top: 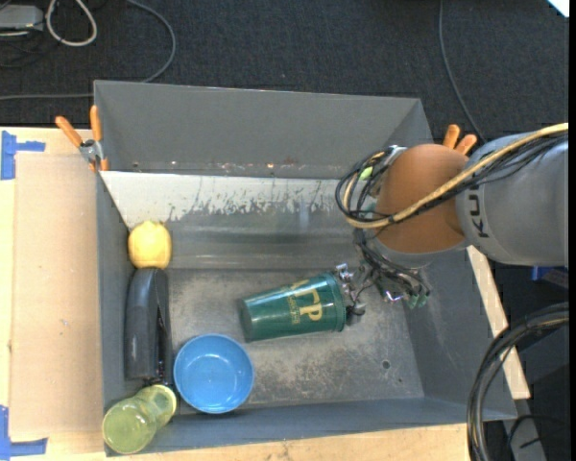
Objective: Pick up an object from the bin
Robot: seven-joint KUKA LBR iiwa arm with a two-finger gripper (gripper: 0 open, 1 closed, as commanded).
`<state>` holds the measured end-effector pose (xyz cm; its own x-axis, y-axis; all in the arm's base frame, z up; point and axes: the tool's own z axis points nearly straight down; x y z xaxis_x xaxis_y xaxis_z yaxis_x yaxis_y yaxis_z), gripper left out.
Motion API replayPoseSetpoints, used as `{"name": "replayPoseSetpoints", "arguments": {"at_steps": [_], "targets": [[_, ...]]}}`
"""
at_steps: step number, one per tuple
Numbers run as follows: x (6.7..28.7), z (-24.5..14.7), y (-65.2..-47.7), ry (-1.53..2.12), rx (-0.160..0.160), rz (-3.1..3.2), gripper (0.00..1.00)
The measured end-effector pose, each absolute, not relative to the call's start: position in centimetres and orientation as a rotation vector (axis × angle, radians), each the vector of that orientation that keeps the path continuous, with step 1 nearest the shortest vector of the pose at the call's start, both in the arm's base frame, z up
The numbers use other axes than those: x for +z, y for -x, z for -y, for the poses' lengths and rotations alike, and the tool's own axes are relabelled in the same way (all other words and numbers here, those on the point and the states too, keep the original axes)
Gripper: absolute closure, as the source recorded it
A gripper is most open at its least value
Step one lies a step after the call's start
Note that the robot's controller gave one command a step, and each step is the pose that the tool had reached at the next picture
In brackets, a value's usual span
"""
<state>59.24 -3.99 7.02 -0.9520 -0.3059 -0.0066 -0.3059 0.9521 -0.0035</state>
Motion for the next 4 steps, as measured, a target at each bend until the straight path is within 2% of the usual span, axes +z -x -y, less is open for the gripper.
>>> {"name": "replayPoseSetpoints", "arguments": {"at_steps": [3, 4], "targets": [[7.1, 2.5, -58.9, 0.489, -0.003, -3.096, 1.00], [7.2, 0.3, -59.0, 0.526, 0.001, -3.091, 1.00]]}}
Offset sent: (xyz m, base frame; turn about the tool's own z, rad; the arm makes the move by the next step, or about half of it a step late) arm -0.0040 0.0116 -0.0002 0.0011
